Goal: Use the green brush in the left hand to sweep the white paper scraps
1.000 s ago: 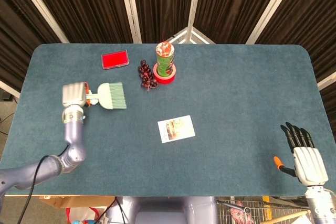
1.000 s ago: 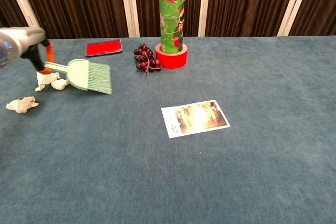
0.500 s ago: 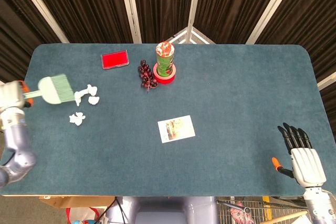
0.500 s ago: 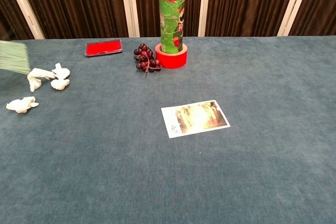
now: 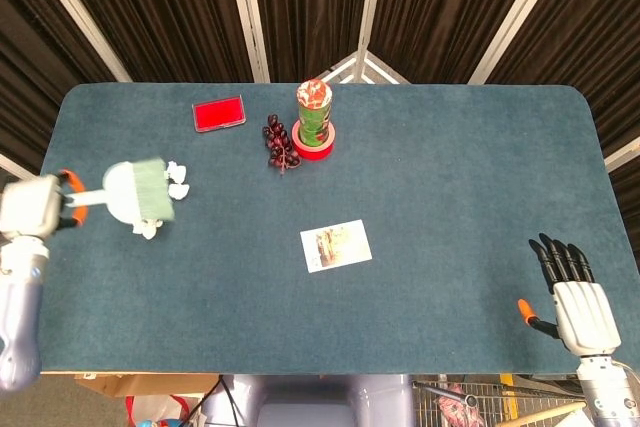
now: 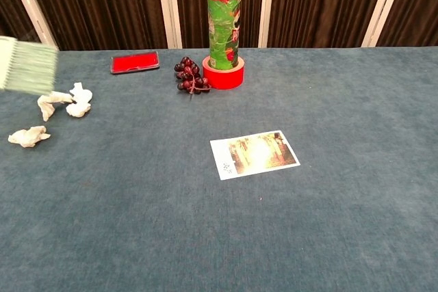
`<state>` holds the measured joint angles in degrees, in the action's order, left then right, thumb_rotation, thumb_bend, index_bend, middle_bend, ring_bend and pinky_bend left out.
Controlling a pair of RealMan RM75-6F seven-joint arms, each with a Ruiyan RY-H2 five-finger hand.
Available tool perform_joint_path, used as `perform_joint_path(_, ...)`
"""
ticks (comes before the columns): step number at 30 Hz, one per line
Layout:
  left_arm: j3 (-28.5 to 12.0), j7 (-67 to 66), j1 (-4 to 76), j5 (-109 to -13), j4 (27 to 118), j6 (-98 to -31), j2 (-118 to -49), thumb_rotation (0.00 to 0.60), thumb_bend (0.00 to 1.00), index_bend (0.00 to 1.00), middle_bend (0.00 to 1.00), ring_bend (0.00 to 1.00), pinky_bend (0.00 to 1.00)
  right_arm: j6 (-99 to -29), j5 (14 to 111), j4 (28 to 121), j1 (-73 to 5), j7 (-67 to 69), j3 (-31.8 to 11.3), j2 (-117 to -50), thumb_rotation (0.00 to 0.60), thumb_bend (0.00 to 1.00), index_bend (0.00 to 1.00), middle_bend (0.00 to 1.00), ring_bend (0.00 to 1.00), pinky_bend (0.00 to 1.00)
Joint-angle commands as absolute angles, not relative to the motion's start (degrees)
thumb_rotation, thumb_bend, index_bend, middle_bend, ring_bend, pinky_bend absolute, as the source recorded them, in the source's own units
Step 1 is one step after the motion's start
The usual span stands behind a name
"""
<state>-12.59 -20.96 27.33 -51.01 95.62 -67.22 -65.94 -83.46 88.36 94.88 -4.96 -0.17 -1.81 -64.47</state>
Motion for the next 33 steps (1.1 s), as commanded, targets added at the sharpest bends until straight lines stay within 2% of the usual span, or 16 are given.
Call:
perform_joint_path(1, -6.72, -19.40, 24.20, -59.45, 103.16, -69.07, -66.24, 0.600, 0.69, 0.75, 1.00, 1.00, 1.00, -83.59, 88.57, 94.72, -4.94, -0.27, -1.75, -64.59, 0.600, 0.32, 0.00, 0.00, 0.00, 0.00)
perform_joint_path(8, -2.71, -23.97, 23.76, -63.30, 106.09, -69.51, -71.27, 0.600, 0.55, 0.68, 1.00, 1.00, 1.00, -83.87, 88.33, 94.83, -4.75, -0.27, -1.83, -64.58, 0.600, 0.32, 0.00, 0.00, 0.00, 0.00)
perform_joint_path(10, -1.98, -25.09, 23.61, -63.49, 106.16, -69.67, -73.09, 0.600, 0.46, 0.61, 1.00, 1.00, 1.00, -83.98, 88.24, 94.86, -4.70, -0.13, -1.90, -64.47, 0.600, 0.32, 0.00, 0.00, 0.00, 0.00)
perform_joint_path(12, -1.38, -26.25, 23.39, -63.46, 105.97, -69.95, -74.27, 0.600, 0.24, 0.48, 1.00, 1.00, 1.00, -83.98, 88.20, 94.80, -4.65, -0.01, -1.87, -64.41, 0.600, 0.32, 0.00, 0.00, 0.00, 0.00)
perform_joint_path(14, -1.00, -26.97, 23.18, -63.36, 105.90, -70.17, -74.64, 0.600, 0.08, 0.38, 1.00, 1.00, 1.00, -83.98, 88.23, 94.69, -4.60, 0.13, -1.81, -64.45, 0.600, 0.32, 0.00, 0.00, 0.00, 0.00)
perform_joint_path(16, -0.69, -27.22, 22.71, -63.49, 106.10, -70.80, -74.27, 0.600, 0.02, 0.31, 1.00, 1.00, 1.00, -83.95, 88.25, 94.65, -4.59, 0.13, -1.77, -64.47, 0.600, 0.32, 0.00, 0.00, 0.00, 0.00)
perform_joint_path(19, -0.47, -25.75, 21.67, -64.58, 106.50, -72.07, -72.81, 0.600, 0.00, 0.24, 0.99, 0.97, 1.00, -83.77, 88.25, 94.76, -4.67, 0.16, -1.77, -64.21, 0.600, 0.32, 0.00, 0.00, 0.00, 0.00)
perform_joint_path(21, -0.19, -23.85, 20.72, -65.98, 107.07, -73.06, -71.27, 0.600, 0.00, 0.22, 0.92, 0.91, 0.98, -83.49, 88.23, 94.90, -4.76, 0.07, -1.70, -63.92, 0.600, 0.32, 0.00, 0.00, 0.00, 0.00)
perform_joint_path(22, -0.19, -22.64, 19.98, -67.22, 107.38, -74.32, -70.33, 0.600, 0.00, 0.19, 0.84, 0.85, 0.94, -83.31, 88.23, 94.89, -4.80, -0.07, -1.62, -63.97, 0.600, 0.32, 0.00, 0.00, 0.00, 0.00)
perform_joint_path(24, -0.05, -20.02, 18.38, -70.89, 107.67, -77.54, -68.85, 0.600, 0.00, 0.07, 0.55, 0.63, 0.73, -83.40, 88.16, 94.78, -4.77, -0.21, -1.68, -64.10, 0.600, 0.32, 0.00, 0.00, 0.00, 0.00)
perform_joint_path(26, 0.58, -17.64, 16.79, -74.46, 107.77, -80.39, -67.55, 0.600, 0.00, 0.00, 0.33, 0.43, 0.54, -83.53, 88.18, 94.63, -4.72, -0.36, -1.69, -64.22, 0.600, 0.32, 0.00, 0.00, 0.00, 0.00)
perform_joint_path(27, 1.01, -16.41, 15.96, -76.37, 107.67, -81.84, -66.91, 0.600, 0.00, 0.00, 0.23, 0.34, 0.48, -83.62, 88.22, 94.54, -4.72, -0.43, -1.74, -64.28, 0.600, 0.32, 0.00, 0.00, 0.00, 0.00)
perform_joint_path(30, 2.98, -12.32, 12.52, -83.67, 105.06, -87.92, -65.16, 0.600, 0.00, 0.00, 0.05, 0.17, 0.39, -83.80, 88.55, 94.27, -4.78, -1.03, -1.76, -64.48, 0.600, 0.32, 0.00, 0.00, 0.00, 0.00)
perform_joint_path(31, 3.55, -11.80, 11.70, -85.16, 103.92, -89.24, -64.88, 0.600, 0.00, 0.00, 0.02, 0.12, 0.35, -83.84, 88.61, 94.22, -4.78, -1.14, -1.74, -64.52, 0.600, 0.32, 0.00, 0.00, 0.00, 0.00)
perform_joint_path(33, 4.49, -10.83, 10.29, -87.57, 101.58, -91.36, -64.65, 0.600, 0.00, 0.00, 0.00, 0.02, 0.20, -83.98, 88.77, 94.15, -4.77, -1.35, -1.74, -64.56, 0.600, 0.32, 0.00, 0.00, 0.00, 0.00)
